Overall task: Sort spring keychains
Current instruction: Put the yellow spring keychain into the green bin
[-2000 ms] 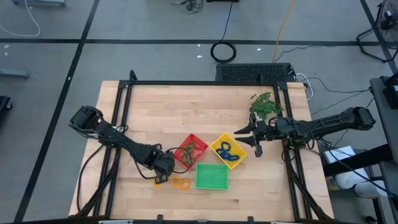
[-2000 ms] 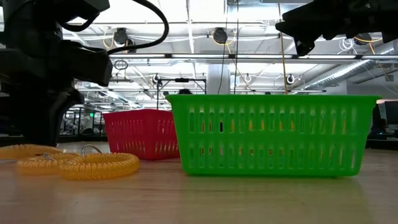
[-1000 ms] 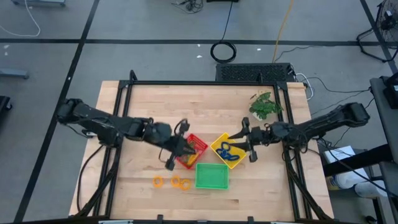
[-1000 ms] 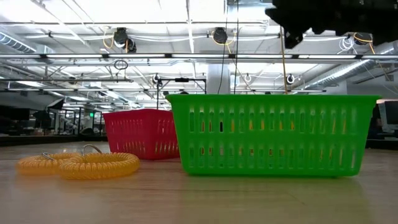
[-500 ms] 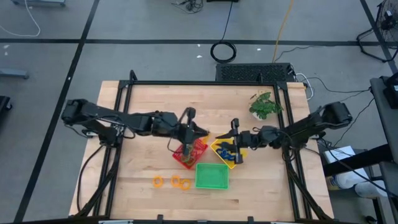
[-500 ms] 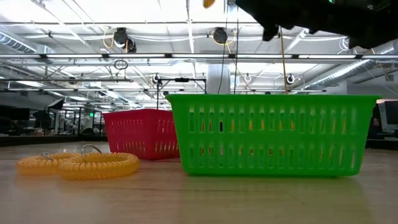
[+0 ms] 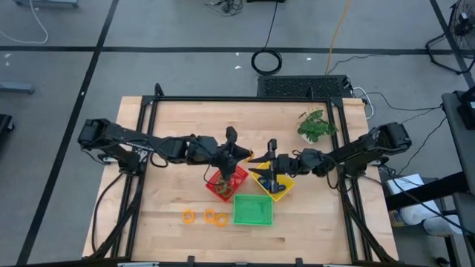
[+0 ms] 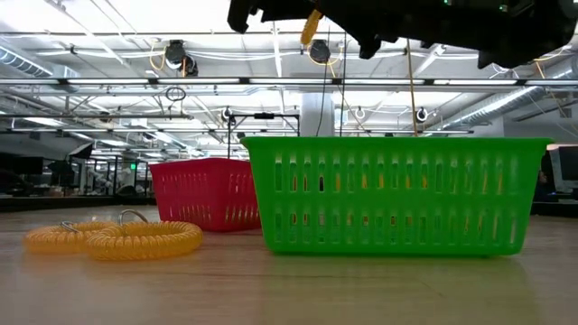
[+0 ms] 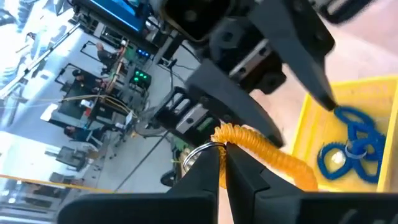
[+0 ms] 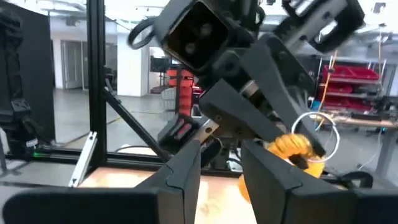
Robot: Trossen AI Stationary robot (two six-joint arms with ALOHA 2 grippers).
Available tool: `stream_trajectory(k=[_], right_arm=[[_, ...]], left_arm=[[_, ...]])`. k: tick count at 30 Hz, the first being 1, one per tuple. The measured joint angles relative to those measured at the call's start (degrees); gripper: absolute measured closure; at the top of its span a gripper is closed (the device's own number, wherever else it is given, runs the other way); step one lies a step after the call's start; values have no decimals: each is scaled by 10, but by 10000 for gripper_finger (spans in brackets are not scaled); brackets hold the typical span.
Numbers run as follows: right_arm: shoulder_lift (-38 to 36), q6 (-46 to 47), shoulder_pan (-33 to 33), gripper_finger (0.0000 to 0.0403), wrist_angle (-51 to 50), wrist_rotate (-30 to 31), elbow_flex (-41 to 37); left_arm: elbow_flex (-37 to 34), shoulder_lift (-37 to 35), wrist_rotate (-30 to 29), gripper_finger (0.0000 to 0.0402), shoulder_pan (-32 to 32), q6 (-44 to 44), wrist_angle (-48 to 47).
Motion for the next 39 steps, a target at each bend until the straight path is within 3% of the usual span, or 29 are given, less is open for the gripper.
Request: stream_trajectory(k=[7,15,21,27,34,39], right_arm=[[2,29,-1,300,-25,-1,1],[2,39,-8,296,-46,31,0],[2,58,-25,260,-48,28,0],[2,88,-39,233,-60,-45,26],[2,61,-40,241,-127,-60,70],[2,54,-46,270,-139,-61,71]], left_arm=[[13,0,-102,386,-26,90,-6],[16,0,-132,387,-49,121,-7],[16,0,-134,395,-56,123,-15],[16,0,-134,388,-55,117,-15],[16,0,-134,387,-52,113,-15],[16,0,-134,395,-52,101,-21]])
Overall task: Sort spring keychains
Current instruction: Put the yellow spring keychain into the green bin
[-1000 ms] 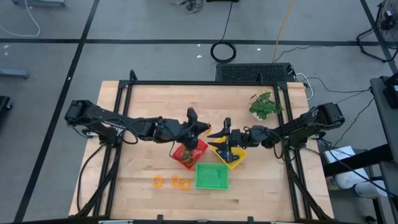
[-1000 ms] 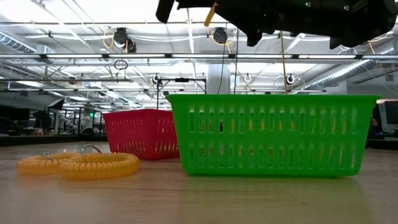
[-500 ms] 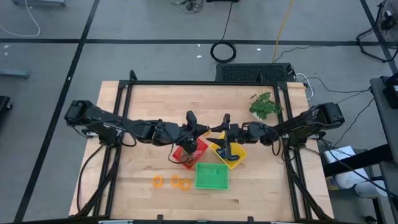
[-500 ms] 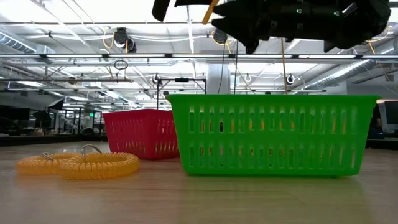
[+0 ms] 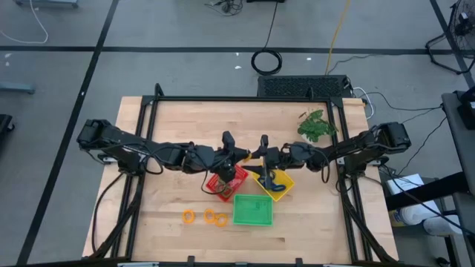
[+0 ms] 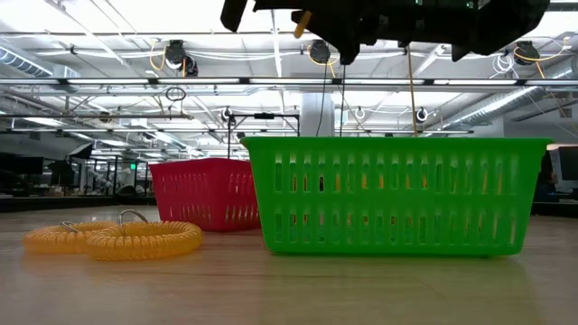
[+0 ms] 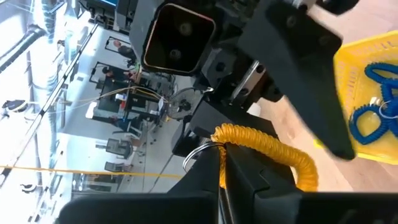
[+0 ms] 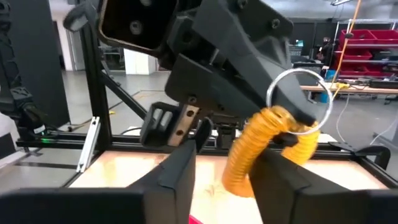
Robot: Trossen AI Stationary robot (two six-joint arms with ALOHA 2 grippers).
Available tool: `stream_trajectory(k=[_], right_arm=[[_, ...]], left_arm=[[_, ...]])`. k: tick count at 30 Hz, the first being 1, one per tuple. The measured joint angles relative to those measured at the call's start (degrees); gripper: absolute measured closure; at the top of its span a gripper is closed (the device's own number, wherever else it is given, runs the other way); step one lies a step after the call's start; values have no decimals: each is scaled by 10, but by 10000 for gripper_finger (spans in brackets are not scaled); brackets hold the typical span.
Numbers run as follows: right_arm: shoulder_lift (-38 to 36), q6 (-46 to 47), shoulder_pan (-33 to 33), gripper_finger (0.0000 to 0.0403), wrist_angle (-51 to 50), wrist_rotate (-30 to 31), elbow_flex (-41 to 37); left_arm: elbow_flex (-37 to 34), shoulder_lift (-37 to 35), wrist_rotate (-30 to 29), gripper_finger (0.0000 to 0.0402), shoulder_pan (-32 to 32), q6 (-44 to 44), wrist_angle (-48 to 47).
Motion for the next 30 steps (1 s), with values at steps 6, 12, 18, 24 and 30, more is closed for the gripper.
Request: stream_trajectory(k=[6,12,18,24,30], right_arm=[[0,-31,-2,372,-2,0,0],[0,-42,-1,394,-3,1,0],[-9,-44,-1,399,-24,2,0],[-47,-50,3,400,-83,34,0],[-94,-38,17,401,-155,31,0]], left_arm=[[0,0,0,375,0,-33,-4],[0,0,0,358,-1,-100,-3],[0,-9,-37,352,-5,-245,2],[1,-57,-46,277,8,-427,-67],[1,-94,-47,181,16,-482,-116]])
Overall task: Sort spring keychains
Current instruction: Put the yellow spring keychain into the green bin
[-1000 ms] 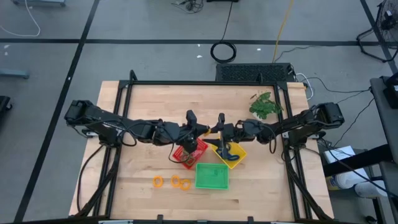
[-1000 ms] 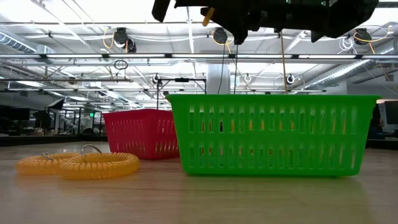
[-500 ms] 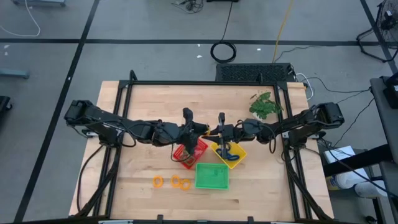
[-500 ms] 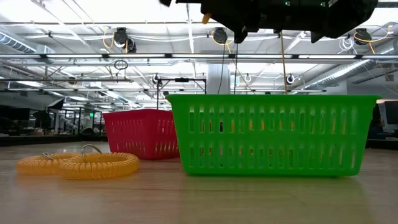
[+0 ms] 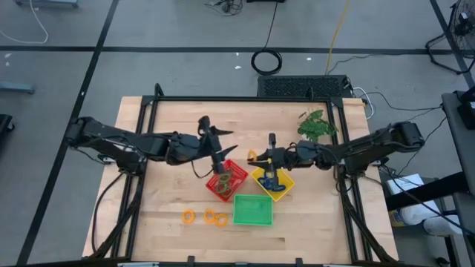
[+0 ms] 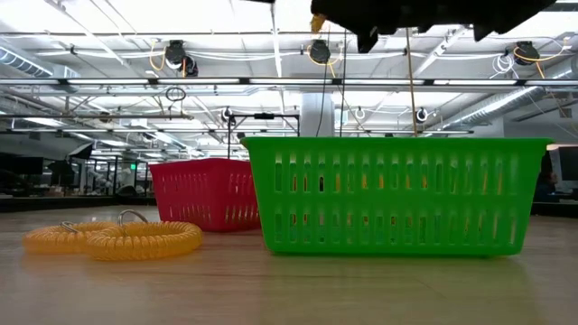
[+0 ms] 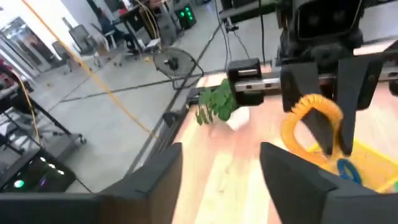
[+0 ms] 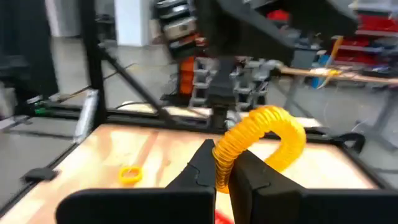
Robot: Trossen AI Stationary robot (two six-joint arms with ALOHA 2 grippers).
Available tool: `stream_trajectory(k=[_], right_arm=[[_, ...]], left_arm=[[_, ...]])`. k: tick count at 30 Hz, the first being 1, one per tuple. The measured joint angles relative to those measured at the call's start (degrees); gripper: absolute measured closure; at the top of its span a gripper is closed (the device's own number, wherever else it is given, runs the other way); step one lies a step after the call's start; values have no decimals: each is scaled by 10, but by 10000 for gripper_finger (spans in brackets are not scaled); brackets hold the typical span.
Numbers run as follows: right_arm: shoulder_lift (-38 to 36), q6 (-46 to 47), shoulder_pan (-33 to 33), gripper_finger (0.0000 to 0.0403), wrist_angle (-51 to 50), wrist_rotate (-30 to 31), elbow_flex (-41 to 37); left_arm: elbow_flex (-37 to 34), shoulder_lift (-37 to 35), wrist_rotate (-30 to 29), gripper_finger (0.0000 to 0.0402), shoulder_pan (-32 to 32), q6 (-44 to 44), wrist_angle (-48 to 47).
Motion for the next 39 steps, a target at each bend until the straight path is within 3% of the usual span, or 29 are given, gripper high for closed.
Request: stream_trajectory(k=[6,11,18,23,27,30,39], right_arm=[[-28,30,45,402,-49,-50,2],[-20,66,96,402,-178,-30,51],[51,101,178,402,-332,4,148],[117,122,217,402,-369,9,196],[155,136,228,402,-389,52,205],[175,166,227,399,-411,78,205],[200,192,225,398,-429,79,205]], left_arm=[[0,-33,-33,137,0,-42,-45],[0,-63,-33,133,11,-127,-97],[-1,-96,-33,133,36,-253,-194],[0,-114,-30,133,40,-309,-242],[-1,-127,-18,133,36,-342,-276],[-1,-136,5,133,31,-362,-291],[-1,-134,23,133,10,-370,-291]])
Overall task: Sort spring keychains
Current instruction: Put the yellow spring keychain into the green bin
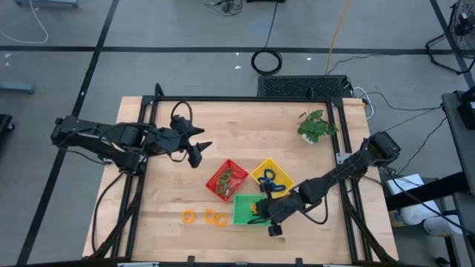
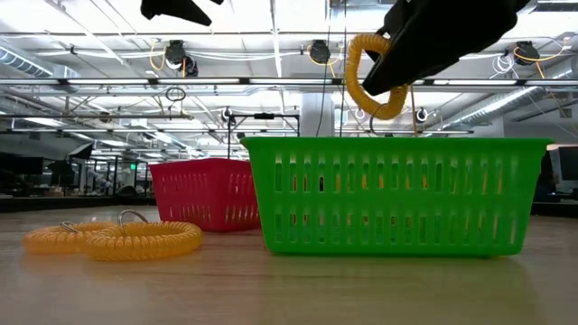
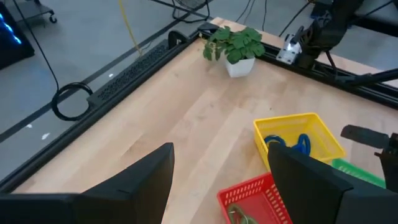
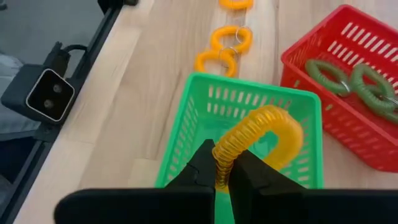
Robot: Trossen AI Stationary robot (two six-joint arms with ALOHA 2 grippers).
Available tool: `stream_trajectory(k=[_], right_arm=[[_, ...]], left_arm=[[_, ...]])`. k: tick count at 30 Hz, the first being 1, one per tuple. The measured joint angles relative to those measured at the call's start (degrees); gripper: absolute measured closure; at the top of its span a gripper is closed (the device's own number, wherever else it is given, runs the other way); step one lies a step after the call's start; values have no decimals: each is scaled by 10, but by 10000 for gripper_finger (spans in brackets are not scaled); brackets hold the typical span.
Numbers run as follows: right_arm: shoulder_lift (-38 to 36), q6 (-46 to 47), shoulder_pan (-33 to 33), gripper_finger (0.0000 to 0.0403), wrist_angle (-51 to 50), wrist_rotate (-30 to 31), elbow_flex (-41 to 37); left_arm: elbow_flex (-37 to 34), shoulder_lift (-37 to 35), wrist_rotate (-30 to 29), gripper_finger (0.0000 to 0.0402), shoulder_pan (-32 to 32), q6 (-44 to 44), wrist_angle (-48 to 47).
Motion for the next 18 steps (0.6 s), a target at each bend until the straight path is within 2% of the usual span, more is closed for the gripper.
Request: stream_trajectory(k=[5,13,18], right_arm=[[-2,10,-1,383,0,0,0],[-2,32,-12,289,-12,0,0],[-2,32,-11,245,-12,-2,0]], left_arm=[[0,0,0,133,0,0,-2],[0,0,0,133,0,-2,-9],[0,0,0,133,0,-2,-10]])
